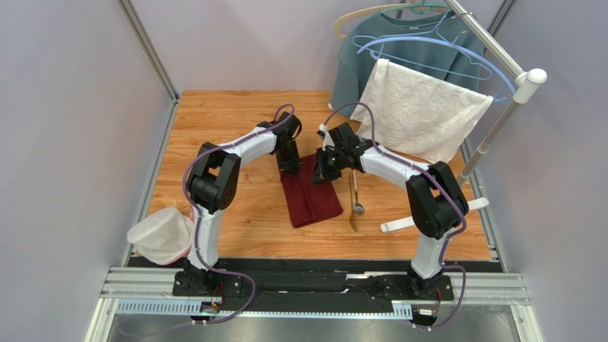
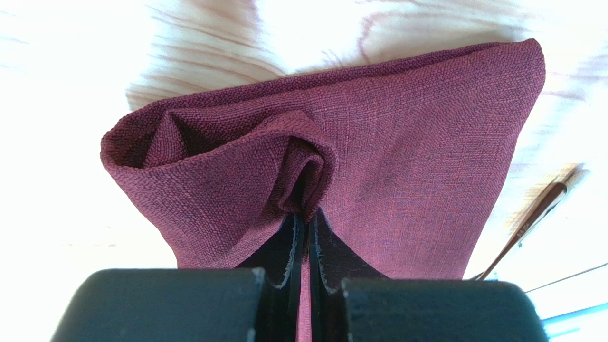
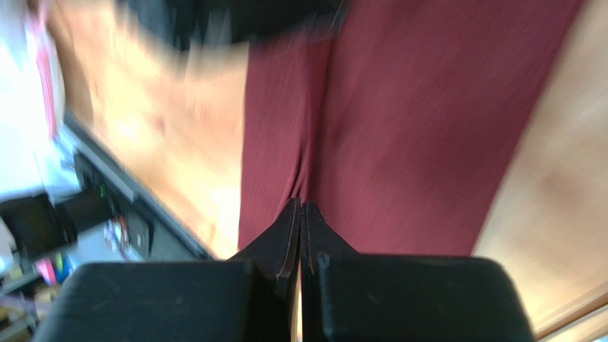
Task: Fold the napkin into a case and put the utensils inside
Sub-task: Fold the lower triangle-folded napkin at the center of the board.
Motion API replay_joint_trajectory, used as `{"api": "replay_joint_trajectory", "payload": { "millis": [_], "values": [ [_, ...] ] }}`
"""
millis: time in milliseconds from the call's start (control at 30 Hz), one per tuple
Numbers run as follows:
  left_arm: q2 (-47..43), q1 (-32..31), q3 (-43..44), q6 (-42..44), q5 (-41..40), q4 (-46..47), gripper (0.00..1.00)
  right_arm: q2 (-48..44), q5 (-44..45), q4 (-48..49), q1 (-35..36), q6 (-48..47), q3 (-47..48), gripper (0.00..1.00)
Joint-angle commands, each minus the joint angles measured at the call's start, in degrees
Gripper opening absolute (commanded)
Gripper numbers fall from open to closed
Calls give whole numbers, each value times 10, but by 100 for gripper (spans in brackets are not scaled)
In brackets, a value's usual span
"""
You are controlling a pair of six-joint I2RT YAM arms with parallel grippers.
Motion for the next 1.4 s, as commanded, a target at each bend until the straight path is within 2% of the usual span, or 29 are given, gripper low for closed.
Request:
{"api": "replay_joint_trajectory", "payload": {
  "millis": [0, 233, 400, 667, 1067, 1233, 1367],
  "values": [
    [-5, -12, 27, 8, -8, -8, 0, 84, 1, 24, -25, -4, 85, 0],
    [-11, -17, 41, 12, -9, -19, 0, 192, -37, 21, -42, -27, 163, 0],
    [2, -18, 52, 15, 1, -20, 0, 206, -15, 31, -44, -7, 150, 0],
    [39, -22, 76, 14, 15, -21, 0, 203, -31, 47, -48, 12, 138, 0],
    [44, -22, 73, 18, 14, -24, 0, 143, -20, 24, -54, 12, 135, 0],
    [47, -22, 70, 20, 17, -25, 0, 76, -5, -4, -52, -4, 94, 0],
    [50, -22, 71, 20, 18, -24, 0, 33, -52, 16, -37, -9, 40, 0]
  ]
}}
